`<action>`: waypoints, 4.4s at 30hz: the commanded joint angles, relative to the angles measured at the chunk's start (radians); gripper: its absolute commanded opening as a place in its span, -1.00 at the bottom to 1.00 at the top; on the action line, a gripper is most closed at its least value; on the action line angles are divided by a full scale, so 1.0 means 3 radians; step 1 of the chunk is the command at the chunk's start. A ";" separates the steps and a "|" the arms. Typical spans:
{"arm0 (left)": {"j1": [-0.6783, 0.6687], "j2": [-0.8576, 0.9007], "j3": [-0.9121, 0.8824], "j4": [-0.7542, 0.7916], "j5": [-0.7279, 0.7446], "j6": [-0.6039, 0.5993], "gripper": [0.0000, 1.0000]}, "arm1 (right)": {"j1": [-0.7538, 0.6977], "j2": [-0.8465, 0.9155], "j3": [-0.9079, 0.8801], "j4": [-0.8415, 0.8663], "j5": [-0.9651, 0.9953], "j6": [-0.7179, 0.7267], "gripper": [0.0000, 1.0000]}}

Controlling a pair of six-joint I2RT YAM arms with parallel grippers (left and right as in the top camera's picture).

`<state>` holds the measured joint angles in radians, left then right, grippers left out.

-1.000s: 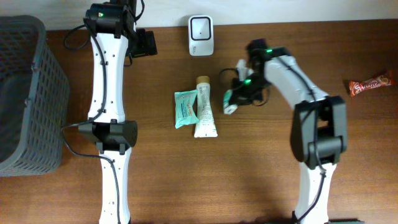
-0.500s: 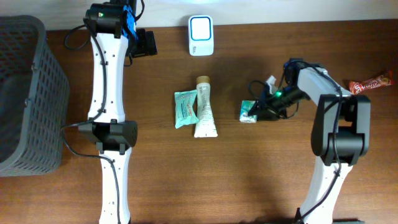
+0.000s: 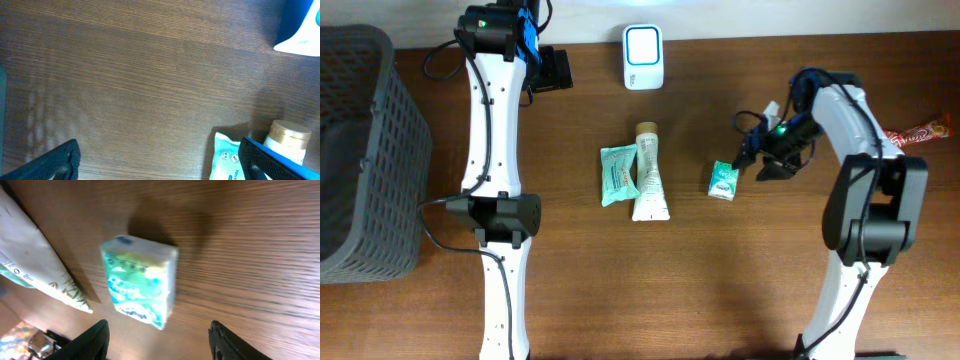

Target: Scan the item barcode

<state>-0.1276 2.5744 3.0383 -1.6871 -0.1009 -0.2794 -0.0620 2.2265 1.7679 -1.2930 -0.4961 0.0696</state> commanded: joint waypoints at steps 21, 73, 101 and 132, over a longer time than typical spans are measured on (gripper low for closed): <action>0.0020 0.0034 0.0004 -0.0004 0.0025 0.0029 0.98 | 0.0315 -0.0032 -0.0638 0.0315 -0.1981 -0.1134 -0.92; 0.0020 0.0033 0.0004 -0.0004 0.0024 0.0029 0.97 | 0.1408 0.0768 0.1204 0.3976 0.1991 -0.1218 -0.92; 0.0020 0.0033 0.0004 -0.0004 0.0025 0.0029 0.98 | 0.1506 0.0809 0.1200 0.3816 0.2444 -0.2714 -0.92; 0.0020 0.0033 0.0004 -0.0004 0.0025 0.0029 0.98 | 0.1382 0.0669 0.1202 0.3635 0.2461 -0.1729 -0.92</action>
<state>-0.1276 2.5744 3.0383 -1.6871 -0.1009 -0.2794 0.3695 2.4737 2.1204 -0.2054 0.2424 -0.5446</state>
